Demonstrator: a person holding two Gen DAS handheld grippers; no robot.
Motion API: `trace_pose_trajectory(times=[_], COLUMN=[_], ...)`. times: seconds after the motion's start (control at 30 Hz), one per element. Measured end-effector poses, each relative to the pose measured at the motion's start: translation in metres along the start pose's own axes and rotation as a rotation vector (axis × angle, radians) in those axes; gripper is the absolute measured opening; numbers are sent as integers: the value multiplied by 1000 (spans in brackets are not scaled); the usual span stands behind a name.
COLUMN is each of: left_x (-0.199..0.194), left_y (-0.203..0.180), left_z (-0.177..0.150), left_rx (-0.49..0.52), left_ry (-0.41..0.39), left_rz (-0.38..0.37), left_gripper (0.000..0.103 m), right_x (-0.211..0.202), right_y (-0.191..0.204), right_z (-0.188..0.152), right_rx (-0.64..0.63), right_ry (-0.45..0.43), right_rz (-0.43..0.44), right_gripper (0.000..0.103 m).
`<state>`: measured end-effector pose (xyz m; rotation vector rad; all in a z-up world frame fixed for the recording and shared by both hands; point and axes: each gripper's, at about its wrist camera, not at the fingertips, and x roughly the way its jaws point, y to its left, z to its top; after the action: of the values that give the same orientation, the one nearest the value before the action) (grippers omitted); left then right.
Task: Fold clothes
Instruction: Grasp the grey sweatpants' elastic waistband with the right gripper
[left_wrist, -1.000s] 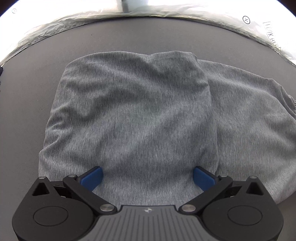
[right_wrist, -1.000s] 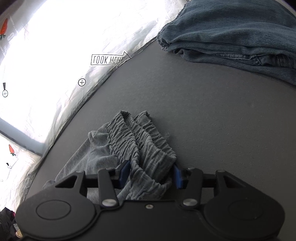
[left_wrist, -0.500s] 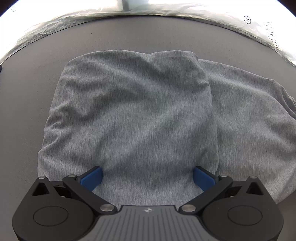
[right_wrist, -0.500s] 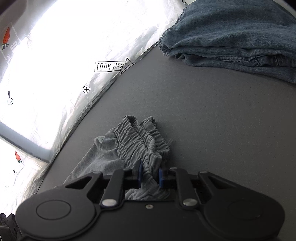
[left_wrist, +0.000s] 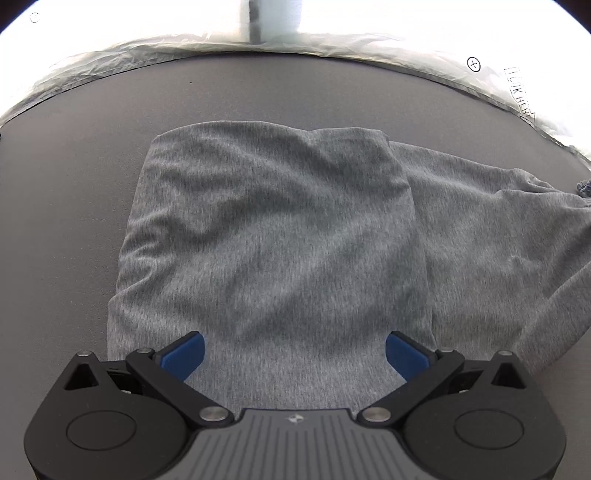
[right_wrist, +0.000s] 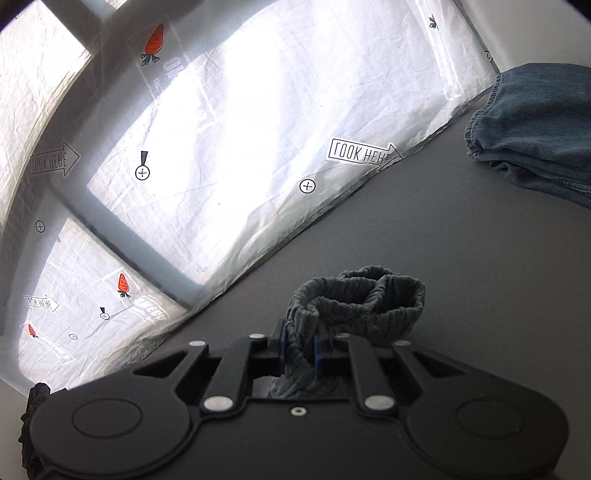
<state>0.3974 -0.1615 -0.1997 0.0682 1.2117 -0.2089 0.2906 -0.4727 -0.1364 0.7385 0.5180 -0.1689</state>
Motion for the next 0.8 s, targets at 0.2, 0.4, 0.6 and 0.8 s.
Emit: trace_pose_trajectory(times=[0.2, 0.4, 0.6, 0.8], left_x=[-16, -24, -24, -12], left_y=[44, 81, 116, 137], left_z=[1, -11, -16, -18], left_rx=[-35, -22, -44, -85], left_ry=[11, 21, 29, 45], left_rz=[42, 47, 37, 10], left_gripper=[103, 103, 103, 103], right_x=[7, 18, 30, 45], right_y=[56, 101, 139, 152], right_z=[-35, -69, -101, -123], right_rx=[-56, -108, -174, -221], right_ry=[43, 90, 135, 216], right_rz=[55, 91, 96, 72], right_gripper=[14, 14, 14, 14])
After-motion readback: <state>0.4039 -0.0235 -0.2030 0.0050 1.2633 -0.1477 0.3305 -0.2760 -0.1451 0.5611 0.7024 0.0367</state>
